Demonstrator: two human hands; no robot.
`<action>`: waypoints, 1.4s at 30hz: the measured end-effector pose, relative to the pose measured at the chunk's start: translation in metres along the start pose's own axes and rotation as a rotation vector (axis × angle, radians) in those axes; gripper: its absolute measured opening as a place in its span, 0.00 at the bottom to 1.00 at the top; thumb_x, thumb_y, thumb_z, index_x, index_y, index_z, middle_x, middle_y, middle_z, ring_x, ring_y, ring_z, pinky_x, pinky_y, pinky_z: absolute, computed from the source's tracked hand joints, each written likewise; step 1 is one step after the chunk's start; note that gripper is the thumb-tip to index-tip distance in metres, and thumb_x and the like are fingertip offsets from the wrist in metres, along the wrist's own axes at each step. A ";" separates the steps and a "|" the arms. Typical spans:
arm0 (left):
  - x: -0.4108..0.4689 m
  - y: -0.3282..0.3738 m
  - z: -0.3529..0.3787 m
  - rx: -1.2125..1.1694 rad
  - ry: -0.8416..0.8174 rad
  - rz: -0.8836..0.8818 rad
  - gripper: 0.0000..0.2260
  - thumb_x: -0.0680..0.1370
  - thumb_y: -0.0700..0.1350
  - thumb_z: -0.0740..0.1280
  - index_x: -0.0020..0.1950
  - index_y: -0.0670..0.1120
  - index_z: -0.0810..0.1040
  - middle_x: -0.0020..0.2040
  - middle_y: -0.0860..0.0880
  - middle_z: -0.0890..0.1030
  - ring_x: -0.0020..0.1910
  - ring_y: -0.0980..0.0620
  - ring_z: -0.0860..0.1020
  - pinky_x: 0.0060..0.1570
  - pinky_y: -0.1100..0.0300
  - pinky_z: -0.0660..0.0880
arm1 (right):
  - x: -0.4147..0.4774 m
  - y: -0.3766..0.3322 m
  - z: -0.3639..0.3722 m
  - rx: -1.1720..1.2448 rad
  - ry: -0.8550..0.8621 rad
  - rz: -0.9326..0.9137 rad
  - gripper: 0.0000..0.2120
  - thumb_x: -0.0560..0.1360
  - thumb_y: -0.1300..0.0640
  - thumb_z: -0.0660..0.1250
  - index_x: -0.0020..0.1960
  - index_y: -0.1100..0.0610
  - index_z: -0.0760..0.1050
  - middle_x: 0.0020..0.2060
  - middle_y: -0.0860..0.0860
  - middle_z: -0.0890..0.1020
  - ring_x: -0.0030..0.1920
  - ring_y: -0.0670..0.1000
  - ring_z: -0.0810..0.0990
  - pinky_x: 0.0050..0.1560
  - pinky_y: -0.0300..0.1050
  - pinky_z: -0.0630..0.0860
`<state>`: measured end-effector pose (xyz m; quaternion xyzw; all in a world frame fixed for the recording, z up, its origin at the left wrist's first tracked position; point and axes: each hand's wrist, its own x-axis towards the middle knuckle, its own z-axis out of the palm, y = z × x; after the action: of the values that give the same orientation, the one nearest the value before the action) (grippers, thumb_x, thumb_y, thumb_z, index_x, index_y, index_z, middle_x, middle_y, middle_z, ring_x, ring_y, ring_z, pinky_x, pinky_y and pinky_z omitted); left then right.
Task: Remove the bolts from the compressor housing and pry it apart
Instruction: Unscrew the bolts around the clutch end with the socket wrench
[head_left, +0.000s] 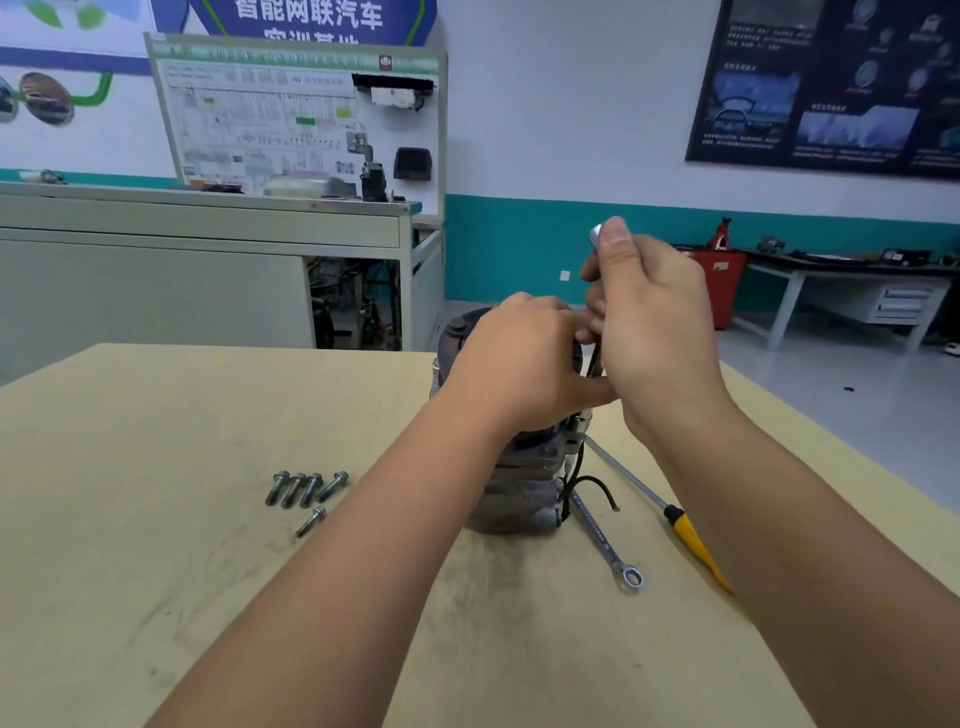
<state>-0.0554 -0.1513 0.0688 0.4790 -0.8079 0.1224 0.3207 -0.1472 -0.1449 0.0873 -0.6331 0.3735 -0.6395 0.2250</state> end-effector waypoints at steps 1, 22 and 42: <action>0.001 -0.001 0.000 0.056 -0.020 -0.026 0.09 0.72 0.55 0.65 0.37 0.54 0.68 0.33 0.58 0.65 0.39 0.50 0.67 0.41 0.56 0.61 | 0.000 0.001 0.002 0.022 0.001 0.009 0.19 0.82 0.49 0.54 0.33 0.50 0.68 0.25 0.42 0.67 0.29 0.44 0.66 0.40 0.46 0.65; -0.003 -0.017 -0.011 -0.099 -0.205 -0.042 0.18 0.70 0.64 0.70 0.51 0.55 0.74 0.55 0.51 0.77 0.61 0.50 0.70 0.65 0.47 0.65 | 0.036 0.011 -0.012 0.537 -0.804 0.284 0.23 0.80 0.46 0.50 0.28 0.53 0.60 0.17 0.44 0.58 0.20 0.44 0.53 0.22 0.35 0.51; -0.006 -0.027 -0.028 -0.544 -0.248 -0.075 0.08 0.73 0.43 0.74 0.49 0.41 0.84 0.48 0.51 0.78 0.50 0.56 0.76 0.56 0.56 0.71 | 0.003 0.042 -0.017 0.292 -0.383 -0.243 0.10 0.69 0.48 0.66 0.47 0.51 0.79 0.43 0.50 0.77 0.45 0.43 0.77 0.47 0.36 0.75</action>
<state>-0.0196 -0.1472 0.0834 0.4163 -0.8259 -0.1699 0.3403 -0.1716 -0.1697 0.0583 -0.7436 0.1492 -0.5774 0.3023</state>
